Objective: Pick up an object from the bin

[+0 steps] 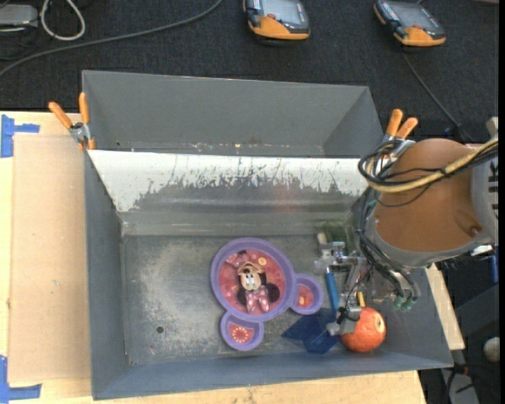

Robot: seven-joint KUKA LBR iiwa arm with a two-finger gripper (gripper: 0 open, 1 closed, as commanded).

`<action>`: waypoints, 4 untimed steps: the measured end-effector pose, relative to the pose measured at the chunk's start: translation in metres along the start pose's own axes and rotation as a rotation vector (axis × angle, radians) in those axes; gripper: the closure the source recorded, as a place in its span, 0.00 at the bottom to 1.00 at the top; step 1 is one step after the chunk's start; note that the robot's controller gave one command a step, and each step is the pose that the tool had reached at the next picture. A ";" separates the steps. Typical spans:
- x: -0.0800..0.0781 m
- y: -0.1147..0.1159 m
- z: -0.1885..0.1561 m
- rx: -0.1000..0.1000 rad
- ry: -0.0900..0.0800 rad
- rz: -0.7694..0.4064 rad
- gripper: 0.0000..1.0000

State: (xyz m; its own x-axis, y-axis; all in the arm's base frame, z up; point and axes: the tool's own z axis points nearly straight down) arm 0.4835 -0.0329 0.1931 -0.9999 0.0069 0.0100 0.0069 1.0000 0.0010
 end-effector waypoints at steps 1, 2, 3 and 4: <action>-0.002 0.000 -0.004 0.001 -0.008 -0.002 0.00; -0.037 -0.006 0.082 0.001 -0.010 -0.011 0.00; -0.050 -0.003 0.094 -0.001 -0.011 0.060 0.00; -0.044 0.017 0.095 -0.002 -0.006 0.162 0.00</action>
Offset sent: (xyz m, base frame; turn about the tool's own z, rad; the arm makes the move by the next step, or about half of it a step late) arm 0.0485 -0.0101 -0.1231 -0.0226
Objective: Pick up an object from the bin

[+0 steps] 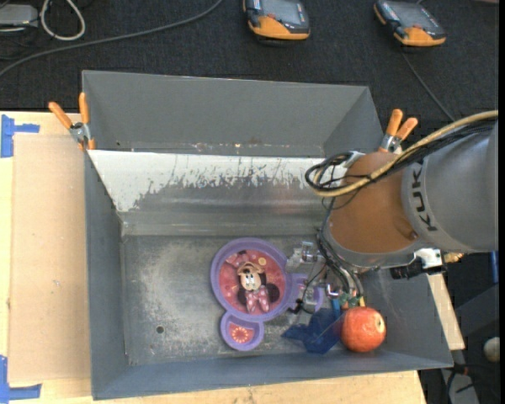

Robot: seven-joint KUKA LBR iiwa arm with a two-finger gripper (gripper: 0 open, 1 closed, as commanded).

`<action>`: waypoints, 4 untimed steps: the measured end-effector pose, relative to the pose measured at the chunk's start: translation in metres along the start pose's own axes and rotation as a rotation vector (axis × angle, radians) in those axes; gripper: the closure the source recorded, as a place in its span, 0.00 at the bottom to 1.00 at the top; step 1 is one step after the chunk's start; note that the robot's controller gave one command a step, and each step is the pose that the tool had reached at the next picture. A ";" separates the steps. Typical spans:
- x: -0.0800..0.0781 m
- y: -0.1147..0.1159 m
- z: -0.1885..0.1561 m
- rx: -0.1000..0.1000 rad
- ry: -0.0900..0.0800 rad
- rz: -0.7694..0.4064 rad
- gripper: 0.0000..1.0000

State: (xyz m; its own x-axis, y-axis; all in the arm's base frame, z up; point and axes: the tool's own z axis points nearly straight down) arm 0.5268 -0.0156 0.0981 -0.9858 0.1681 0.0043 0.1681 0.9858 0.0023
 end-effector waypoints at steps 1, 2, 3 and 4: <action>-0.015 -0.011 0.029 -0.002 -0.010 0.108 0.00; -0.008 -0.025 0.027 -0.001 0.000 0.049 1.00; -0.008 -0.025 0.027 -0.001 0.000 0.049 1.00; -0.005 -0.025 -0.006 0.000 0.009 0.048 1.00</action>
Offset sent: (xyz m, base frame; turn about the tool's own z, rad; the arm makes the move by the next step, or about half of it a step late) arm 0.0036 -0.0269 -0.0281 0.0498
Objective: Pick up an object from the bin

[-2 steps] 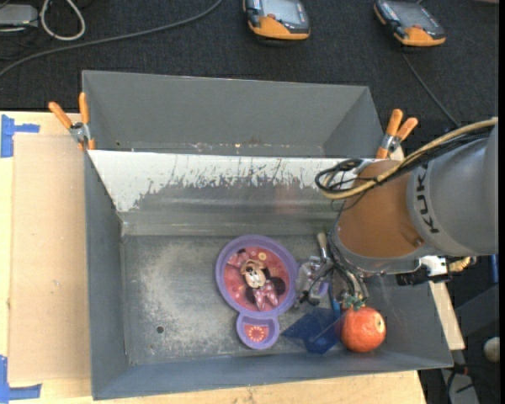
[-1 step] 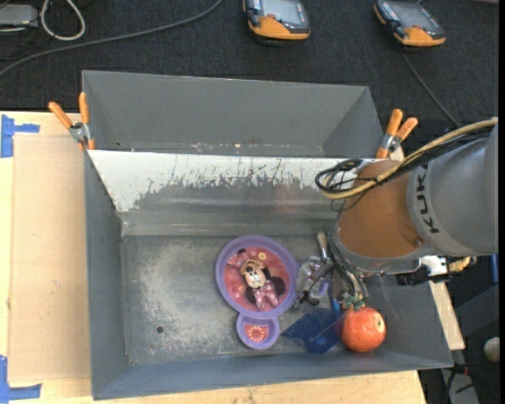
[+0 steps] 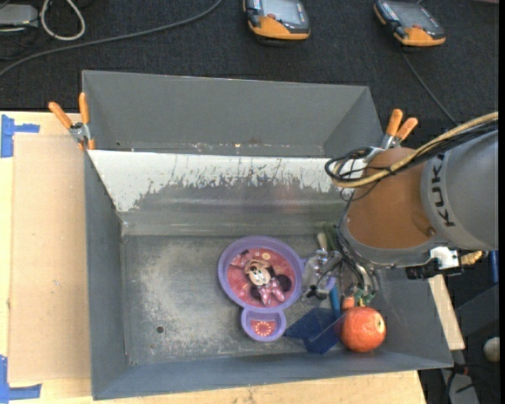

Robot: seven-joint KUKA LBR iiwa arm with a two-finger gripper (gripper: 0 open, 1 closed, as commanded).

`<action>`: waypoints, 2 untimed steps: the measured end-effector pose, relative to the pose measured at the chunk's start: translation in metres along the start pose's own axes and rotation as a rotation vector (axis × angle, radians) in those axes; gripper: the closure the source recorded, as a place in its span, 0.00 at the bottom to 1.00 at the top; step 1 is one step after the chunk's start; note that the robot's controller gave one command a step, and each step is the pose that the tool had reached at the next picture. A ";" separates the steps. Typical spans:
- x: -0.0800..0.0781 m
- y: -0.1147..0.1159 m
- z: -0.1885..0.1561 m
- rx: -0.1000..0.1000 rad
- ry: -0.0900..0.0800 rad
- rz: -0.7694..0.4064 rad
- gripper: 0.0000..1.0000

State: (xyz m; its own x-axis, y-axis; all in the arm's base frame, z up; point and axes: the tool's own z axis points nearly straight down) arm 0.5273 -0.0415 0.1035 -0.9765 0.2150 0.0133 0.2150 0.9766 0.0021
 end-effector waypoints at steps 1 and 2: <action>-0.003 0.000 -0.028 -0.002 -0.010 -0.001 1.00; -0.002 0.000 -0.032 -0.002 -0.008 -0.001 1.00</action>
Offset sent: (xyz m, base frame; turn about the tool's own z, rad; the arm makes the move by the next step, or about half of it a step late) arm 0.0028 -0.0004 0.0408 -0.0004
